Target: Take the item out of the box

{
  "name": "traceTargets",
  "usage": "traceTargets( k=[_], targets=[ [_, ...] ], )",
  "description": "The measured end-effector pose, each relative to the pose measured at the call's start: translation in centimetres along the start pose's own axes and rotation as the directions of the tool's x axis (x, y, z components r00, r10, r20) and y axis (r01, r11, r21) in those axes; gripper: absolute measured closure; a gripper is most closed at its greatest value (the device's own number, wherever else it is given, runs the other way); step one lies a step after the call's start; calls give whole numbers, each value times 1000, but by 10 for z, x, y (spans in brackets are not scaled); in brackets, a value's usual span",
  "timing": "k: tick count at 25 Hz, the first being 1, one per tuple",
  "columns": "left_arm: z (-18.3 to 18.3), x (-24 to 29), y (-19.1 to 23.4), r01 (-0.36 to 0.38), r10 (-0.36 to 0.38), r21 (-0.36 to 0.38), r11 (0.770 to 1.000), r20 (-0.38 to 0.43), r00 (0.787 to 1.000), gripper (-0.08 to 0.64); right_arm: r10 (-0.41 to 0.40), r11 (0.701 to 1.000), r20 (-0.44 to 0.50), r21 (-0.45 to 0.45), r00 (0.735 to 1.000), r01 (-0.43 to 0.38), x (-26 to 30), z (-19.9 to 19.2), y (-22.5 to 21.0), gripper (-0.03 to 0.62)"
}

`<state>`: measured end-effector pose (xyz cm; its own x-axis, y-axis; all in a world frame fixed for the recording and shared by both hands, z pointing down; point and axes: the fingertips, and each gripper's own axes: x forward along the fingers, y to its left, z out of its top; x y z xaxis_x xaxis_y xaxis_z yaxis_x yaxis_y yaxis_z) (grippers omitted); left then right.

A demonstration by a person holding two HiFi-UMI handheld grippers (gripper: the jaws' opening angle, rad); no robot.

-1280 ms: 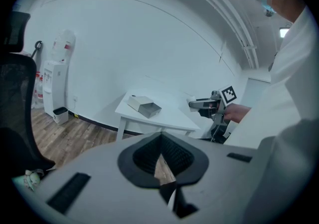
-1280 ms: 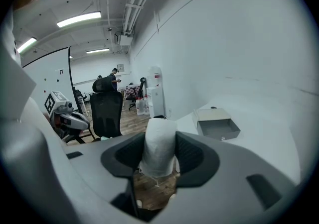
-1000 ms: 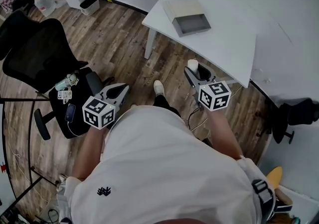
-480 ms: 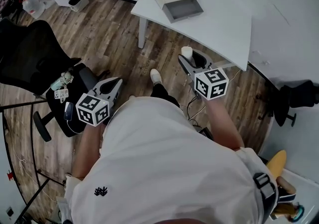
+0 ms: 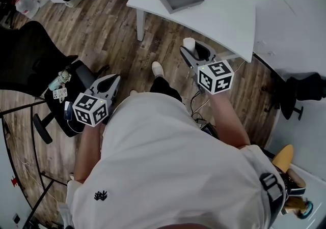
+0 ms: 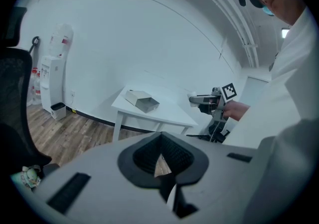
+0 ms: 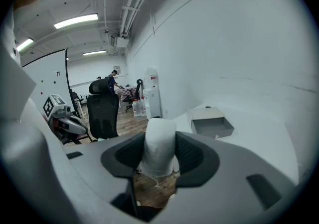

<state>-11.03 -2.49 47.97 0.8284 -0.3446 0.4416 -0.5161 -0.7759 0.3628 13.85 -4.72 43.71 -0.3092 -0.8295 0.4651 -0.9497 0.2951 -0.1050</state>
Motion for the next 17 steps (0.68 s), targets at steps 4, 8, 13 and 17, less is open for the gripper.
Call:
traceTargets(
  k=[4,8,13,17],
  targets=[
    [4,4,2,-5,5,-2,1000,-3,1000,554,2,1000,-4,4,1000,-2,4,1,-7,407],
    [4,9,7,-12,12,-11,1000,-14,1000,554,4,1000,-12,14,1000,-4,11,0,-14,407],
    [15,30,9,-11,11,-17,1000,-24,1000,554,6,1000,-21,23,1000,-6,24,3,-38,407],
    [23,49,15,-14,13,-23,1000,-39,999,554,7,999,-38,41,999,-5,36,2,-60,407]
  ],
)
